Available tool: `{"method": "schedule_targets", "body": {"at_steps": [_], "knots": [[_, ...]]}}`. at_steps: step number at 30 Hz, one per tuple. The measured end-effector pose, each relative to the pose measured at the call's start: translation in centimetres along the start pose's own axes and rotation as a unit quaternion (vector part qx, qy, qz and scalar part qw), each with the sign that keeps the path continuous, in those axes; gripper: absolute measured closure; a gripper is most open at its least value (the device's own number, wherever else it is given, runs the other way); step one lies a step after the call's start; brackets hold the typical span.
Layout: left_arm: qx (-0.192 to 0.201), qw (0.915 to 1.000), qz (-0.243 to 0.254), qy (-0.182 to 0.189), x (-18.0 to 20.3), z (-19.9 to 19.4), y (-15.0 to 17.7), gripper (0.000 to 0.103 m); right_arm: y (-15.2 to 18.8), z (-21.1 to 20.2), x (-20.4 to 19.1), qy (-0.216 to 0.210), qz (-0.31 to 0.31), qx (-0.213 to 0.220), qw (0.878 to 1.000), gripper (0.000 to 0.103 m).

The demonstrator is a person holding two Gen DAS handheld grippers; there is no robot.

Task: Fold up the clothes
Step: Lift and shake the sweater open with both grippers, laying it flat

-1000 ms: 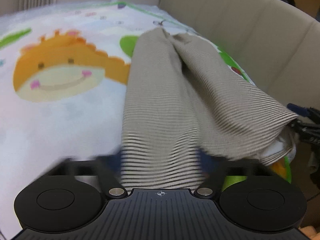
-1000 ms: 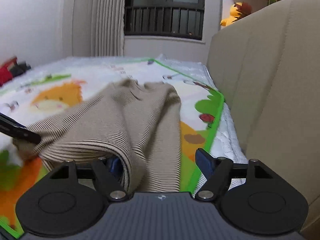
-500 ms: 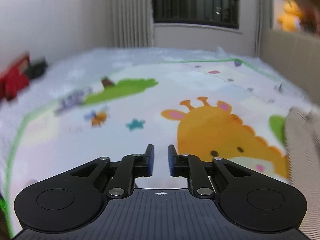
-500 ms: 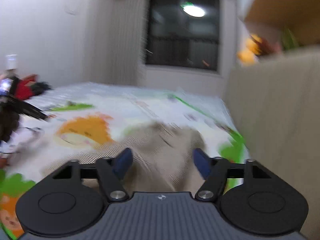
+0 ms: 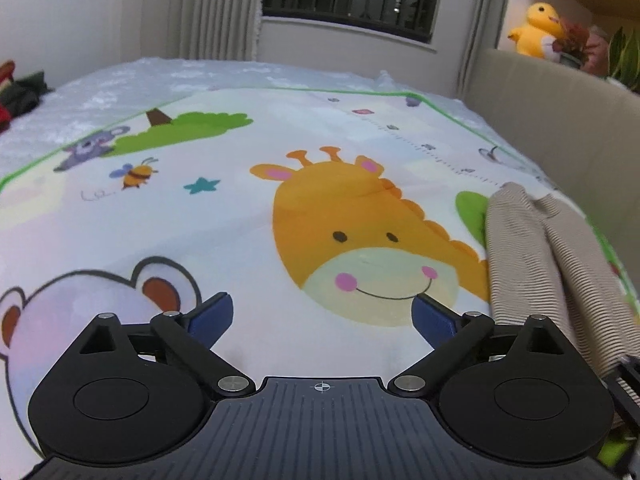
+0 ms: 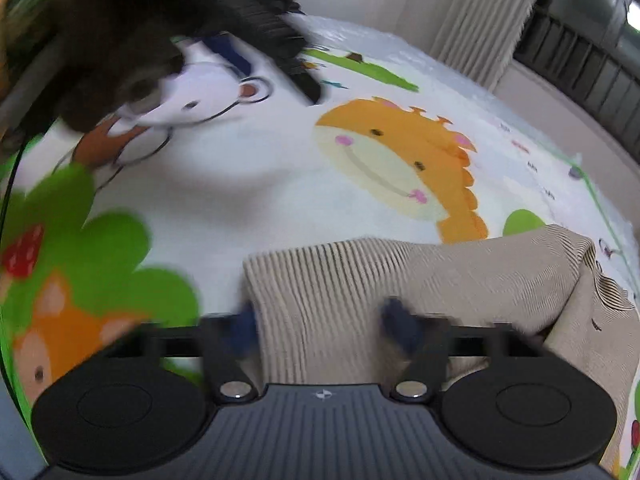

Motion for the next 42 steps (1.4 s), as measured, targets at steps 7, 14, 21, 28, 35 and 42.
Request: {"method": "schedule_targets", "body": {"at_steps": [7, 14, 21, 28, 35, 42], "knots": [[0.018, 0.9982, -0.025, 0.051, -2.3, -1.3, 0.3, 0.0, -10.5, 0.2, 8.5, 0.019, 0.083, 0.032, 0.996, 0.103], [0.005, 0.9812, 0.049, 0.186, 2.0, -2.5, 3.3, 0.0, -27.6, -1.3, 9.9, -0.054, 0.109, 0.201, 0.972, 0.102], [-0.017, 0.9683, 0.099, 0.229, 7.0, -0.1, 4.9, 0.0, -24.4, -5.3, 7.4, -0.015, 0.005, 0.188, 0.982, 0.06], [-0.024, 0.987, -0.01, 0.158, 2.4, 2.6, 3.5, 0.0, -5.3, -3.9, 3.4, 0.088, -0.185, -0.073, 0.976, 0.055], [-0.029, 0.9868, -0.101, 0.123, -1.6, 3.1, 1.7, 0.0, 1.2, 0.1, -1.6, 0.095, -0.342, -0.12, 0.927, 0.056], [-0.02, 0.985, -0.146, 0.09, -4.9, 1.6, 1.8, 0.0, -6.8, 2.7, 0.0, 0.006, -0.192, -0.064, 0.979, 0.091]]}}
Point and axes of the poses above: each gripper's, at about its wrist camera, not at the fingertips, and z roughly the way its jaws point, x to its right, y to its underside, the point moved 2 cm from there along z, roughly the way its jaws point, and after that the axes turned 7 degrees about -y, right-handed, at the moved point
